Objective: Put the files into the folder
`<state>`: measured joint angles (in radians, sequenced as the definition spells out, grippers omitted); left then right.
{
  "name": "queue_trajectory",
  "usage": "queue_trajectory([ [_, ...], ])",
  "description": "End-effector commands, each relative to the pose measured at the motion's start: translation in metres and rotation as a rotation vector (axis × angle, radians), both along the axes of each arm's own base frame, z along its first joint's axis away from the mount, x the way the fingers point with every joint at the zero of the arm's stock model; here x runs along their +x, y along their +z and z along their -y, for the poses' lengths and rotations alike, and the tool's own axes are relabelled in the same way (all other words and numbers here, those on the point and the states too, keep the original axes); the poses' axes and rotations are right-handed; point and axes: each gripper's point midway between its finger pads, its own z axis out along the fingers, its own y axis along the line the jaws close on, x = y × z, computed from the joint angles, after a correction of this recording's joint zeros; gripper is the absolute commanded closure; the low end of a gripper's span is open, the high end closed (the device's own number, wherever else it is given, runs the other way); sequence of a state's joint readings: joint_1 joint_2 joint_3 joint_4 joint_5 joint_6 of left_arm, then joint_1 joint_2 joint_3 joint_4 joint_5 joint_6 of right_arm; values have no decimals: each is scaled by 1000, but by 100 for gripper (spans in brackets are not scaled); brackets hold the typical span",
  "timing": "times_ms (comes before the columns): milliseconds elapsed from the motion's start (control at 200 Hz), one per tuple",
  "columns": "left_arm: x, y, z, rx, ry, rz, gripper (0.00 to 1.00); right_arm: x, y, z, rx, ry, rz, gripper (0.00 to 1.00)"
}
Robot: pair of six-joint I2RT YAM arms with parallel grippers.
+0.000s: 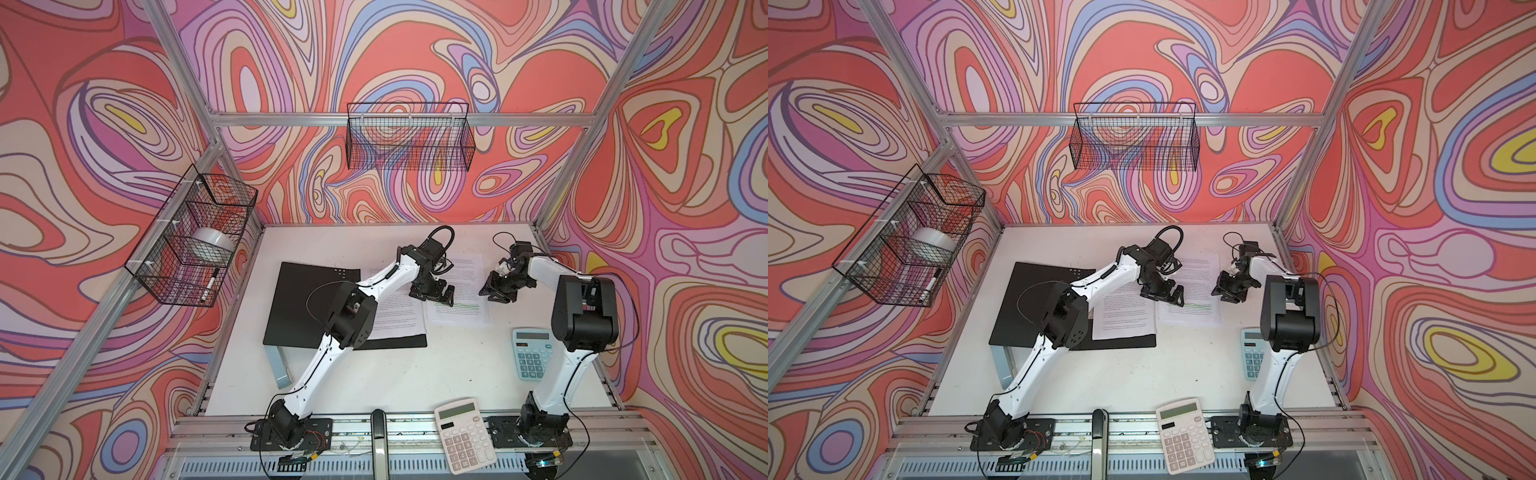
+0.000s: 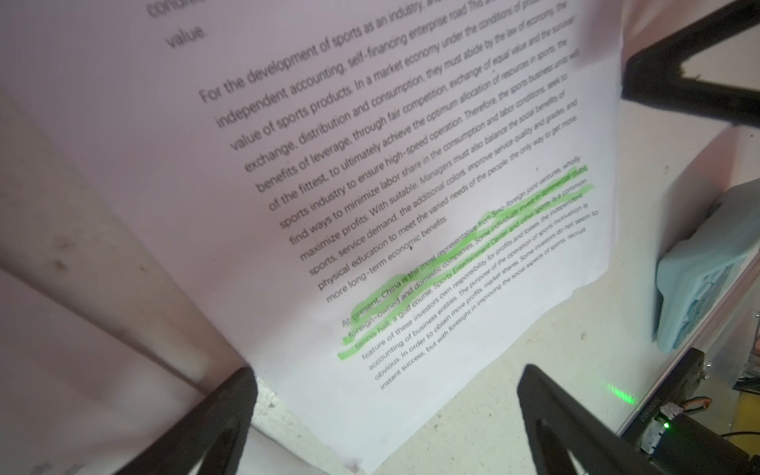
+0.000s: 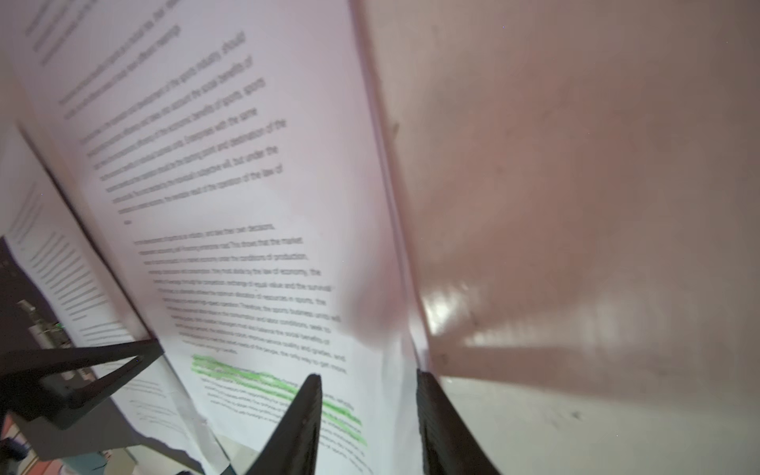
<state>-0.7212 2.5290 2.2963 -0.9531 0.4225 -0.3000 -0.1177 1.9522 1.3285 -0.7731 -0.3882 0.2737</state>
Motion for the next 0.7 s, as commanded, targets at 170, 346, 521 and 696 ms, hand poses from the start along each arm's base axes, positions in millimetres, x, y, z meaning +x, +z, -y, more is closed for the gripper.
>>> queue_trajectory([
  [170, -9, -10, 3, 17, -13, -31, 0, -32, 4, -3, 14, -17, -32, 59],
  [346, -11, -15, 5, 9, -12, -52, 0, -38, -3, -7, 37, -13, -59, 59],
  [521, -11, -14, 6, 3, -11, -53, 0, -40, -4, -12, 65, -8, -58, 59],
  [696, -13, -15, 7, -1, -17, -57, 0, -41, -8, -16, 89, 5, -66, 59],
])
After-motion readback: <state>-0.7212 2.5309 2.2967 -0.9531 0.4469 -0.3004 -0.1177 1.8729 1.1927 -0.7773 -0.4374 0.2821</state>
